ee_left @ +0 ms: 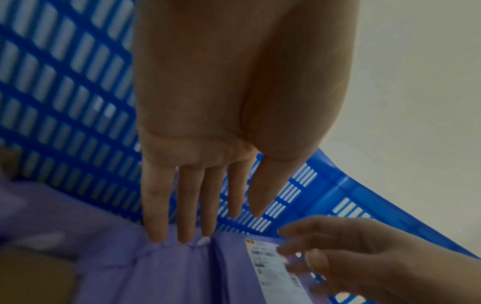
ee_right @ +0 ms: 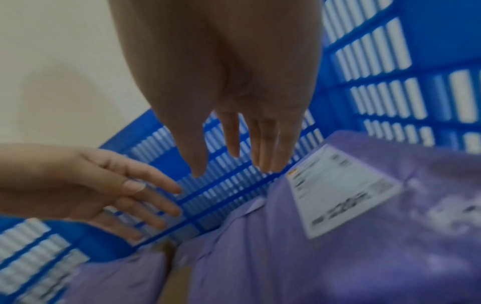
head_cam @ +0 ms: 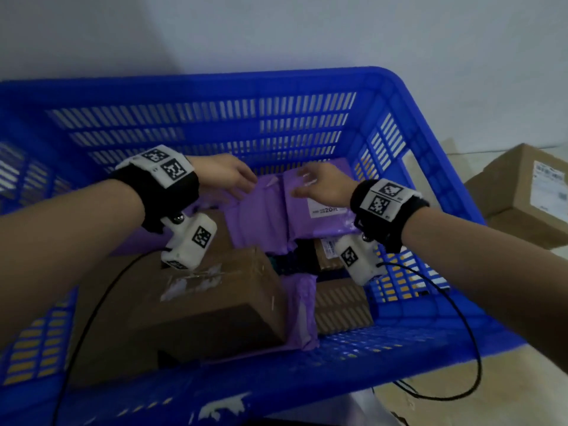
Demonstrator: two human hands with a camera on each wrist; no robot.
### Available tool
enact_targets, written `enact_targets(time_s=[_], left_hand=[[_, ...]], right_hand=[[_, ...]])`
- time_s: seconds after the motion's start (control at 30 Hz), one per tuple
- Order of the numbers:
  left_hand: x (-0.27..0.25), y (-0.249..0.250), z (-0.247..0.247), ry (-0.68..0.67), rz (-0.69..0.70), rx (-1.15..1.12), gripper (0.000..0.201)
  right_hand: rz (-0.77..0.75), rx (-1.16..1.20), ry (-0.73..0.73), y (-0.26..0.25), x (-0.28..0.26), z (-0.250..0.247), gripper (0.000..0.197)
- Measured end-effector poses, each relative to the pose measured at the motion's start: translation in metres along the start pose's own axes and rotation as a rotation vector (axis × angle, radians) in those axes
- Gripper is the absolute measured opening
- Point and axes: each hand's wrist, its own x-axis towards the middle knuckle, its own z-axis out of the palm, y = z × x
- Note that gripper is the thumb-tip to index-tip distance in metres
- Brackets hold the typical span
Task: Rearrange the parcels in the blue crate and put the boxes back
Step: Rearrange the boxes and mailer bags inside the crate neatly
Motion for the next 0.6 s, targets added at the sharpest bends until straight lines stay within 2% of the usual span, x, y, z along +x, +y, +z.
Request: enact_targets(time_s=[0.1,0.2,0.3,0.4,0.47,0.6], left_hand=[[-0.022,-0.029,-0.017,0.04,-0.072,0.016,0.03],[-0.044,-0.064,-0.029,0.069,-0.171,0.049,0.025],[-0.064,-0.094,-0.03,0.048,-0.263,0.089,0.015],[-0.076,-0.111,-0.021,-0.043,-0.323,0.121,0.013],[-0.081,-0.113,-0.012,-0.077,-0.361,0.135,0.02],[-0.082,-0.117,0.005,-0.139,-0.424,0.127,0.038]], right_hand=[[0.03,0.117,-0.309,-0.028,-0.021,0.027,0.045],[0.033,0.108,-0.544,-0.048,-0.038,0.052,0.071],[-0.105,-0.048,-0.59,-0.061,-0.049,0.069,0.092],[-0.223,-0.254,-0.619,-0.072,-0.059,0.076,0.107],[-0.273,-0.421,-0.642,-0.079,-0.064,0.078,0.109],[-0.277,-0.616,-0.625,-0.087,-0.07,0.083,0.105]])
